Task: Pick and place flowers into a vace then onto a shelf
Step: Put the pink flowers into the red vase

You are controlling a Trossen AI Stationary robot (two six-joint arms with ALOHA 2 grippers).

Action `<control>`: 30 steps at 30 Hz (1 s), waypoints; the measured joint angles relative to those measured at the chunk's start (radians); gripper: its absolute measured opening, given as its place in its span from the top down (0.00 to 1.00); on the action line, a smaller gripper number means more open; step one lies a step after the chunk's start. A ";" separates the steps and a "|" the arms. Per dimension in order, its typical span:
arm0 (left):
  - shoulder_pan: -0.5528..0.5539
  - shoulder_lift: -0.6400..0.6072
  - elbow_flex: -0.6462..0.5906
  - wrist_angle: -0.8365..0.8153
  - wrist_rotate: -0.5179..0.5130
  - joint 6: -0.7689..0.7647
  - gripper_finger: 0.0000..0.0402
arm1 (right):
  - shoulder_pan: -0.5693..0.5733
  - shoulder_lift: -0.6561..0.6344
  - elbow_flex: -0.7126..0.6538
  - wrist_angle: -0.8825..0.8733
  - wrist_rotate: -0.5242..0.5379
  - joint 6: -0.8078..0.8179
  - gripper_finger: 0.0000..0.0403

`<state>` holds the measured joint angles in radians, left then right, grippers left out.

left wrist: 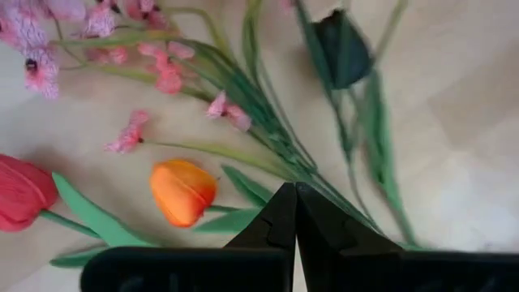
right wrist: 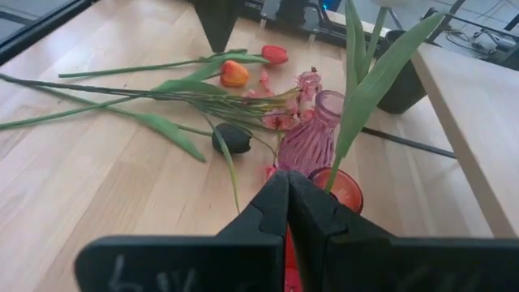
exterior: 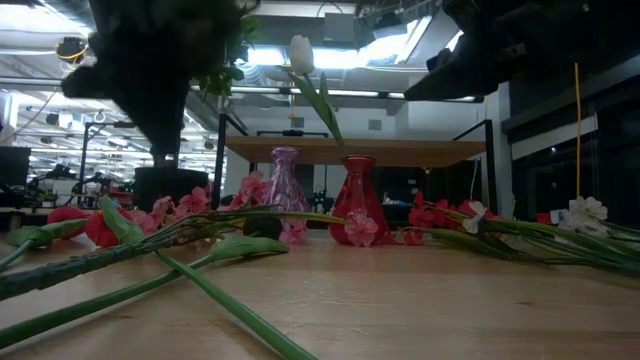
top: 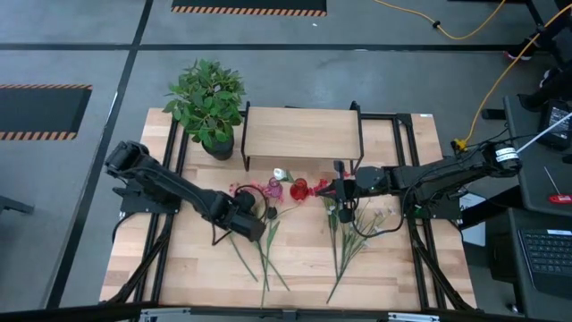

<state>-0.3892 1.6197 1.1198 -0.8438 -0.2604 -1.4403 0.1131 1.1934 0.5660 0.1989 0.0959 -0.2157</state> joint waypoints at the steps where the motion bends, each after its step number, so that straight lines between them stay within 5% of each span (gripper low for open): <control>1: 0.001 0.012 0.000 0.007 -0.001 -0.008 1.00 | 0.000 0.000 -0.005 0.000 0.000 0.000 0.97; 30: 0.044 0.057 0.000 0.108 -0.007 0.078 0.99 | 0.000 0.000 -0.033 0.017 0.000 0.000 0.97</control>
<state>-0.3450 1.6764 1.1194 -0.7357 -0.2672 -1.3624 0.1135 1.1934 0.5327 0.2162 0.0956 -0.2153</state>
